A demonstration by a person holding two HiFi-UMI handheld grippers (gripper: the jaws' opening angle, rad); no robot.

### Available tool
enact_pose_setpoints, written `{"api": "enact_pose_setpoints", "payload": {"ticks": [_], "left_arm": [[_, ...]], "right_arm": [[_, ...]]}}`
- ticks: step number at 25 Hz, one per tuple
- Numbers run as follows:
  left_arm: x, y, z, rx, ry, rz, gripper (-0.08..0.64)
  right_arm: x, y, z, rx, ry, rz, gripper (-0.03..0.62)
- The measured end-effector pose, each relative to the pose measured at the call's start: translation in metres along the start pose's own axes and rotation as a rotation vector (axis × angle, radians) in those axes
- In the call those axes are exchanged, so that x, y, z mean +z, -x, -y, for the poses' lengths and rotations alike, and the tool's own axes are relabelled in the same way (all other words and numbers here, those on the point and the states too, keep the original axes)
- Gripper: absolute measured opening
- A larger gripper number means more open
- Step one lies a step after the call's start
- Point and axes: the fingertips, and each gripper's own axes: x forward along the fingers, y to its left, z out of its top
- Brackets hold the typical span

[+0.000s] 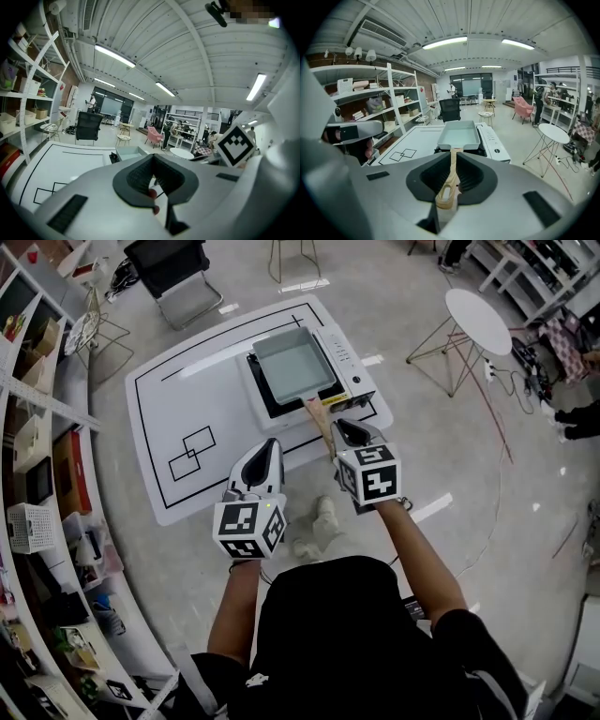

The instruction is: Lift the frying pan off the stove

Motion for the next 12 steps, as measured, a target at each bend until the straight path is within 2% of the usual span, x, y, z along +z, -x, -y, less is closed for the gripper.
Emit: {"api": "enact_pose_setpoints", "payload": {"ticks": [3,9,12], "left_arm": [[-0.001,-0.013,-0.007,0.008,0.011,-0.008,0.008],[-0.001,-0.027,-0.019,0.033,0.03,-0.016,0.008],[-0.001,-0.033,-0.027,0.049,0.042,-0.017,0.008]], "right_arm": [[-0.001,-0.016,-0.001,0.029,0.001,-0.046,0.072],[-0.008,-0.041,0.0,0.058,0.003,-0.155,0.129],[-0.01,-0.053,-0.003,0.075,0.002,-0.228,0.18]]}}
